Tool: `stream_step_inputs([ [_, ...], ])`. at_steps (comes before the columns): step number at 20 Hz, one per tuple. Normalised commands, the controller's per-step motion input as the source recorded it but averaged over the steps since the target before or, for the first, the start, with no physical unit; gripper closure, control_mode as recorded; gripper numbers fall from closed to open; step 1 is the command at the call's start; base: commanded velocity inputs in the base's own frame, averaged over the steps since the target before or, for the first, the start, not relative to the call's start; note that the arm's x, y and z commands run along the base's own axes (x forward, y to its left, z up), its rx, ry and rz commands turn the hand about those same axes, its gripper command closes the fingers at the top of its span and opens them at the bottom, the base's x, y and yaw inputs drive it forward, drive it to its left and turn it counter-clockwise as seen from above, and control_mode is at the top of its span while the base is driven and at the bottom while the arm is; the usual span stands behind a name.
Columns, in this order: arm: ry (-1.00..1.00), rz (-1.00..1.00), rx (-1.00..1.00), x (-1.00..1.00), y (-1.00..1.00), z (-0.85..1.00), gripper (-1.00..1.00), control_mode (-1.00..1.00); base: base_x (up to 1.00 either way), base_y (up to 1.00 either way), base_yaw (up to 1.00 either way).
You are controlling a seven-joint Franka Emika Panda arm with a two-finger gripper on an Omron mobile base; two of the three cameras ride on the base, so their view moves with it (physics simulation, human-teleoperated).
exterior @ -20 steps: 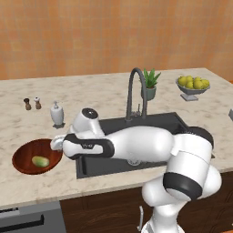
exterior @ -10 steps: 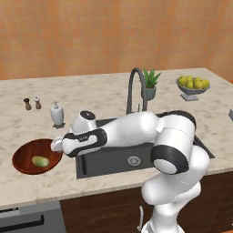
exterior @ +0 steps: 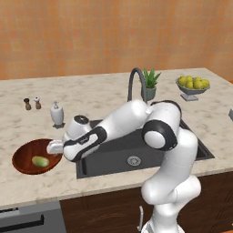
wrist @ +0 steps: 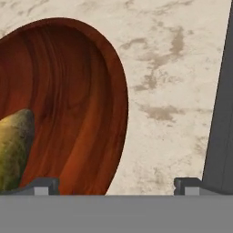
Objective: Pick the cucumber from the sink and place it in the bowl. Then pick the bowl and place it in the microwave. Then close the microwave door and press the start button.
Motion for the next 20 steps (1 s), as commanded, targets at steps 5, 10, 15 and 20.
stream_step_inputs([
  [5,0.01,-0.03,-0.02,0.15,0.25,-0.12,-1.0,-1.0,0.0,0.0,0.0],
  [10,0.01,0.0,0.0,0.11,0.14,-0.25,-1.0,-1.0,0.0,0.0,0.0],
  [15,0.0,0.0,0.0,0.06,0.18,-0.05,1.0,-1.0,0.0,0.0,0.0],
  [20,0.0,0.0,0.0,0.0,0.01,0.0,1.0,-1.0,0.0,0.0,0.0],
])
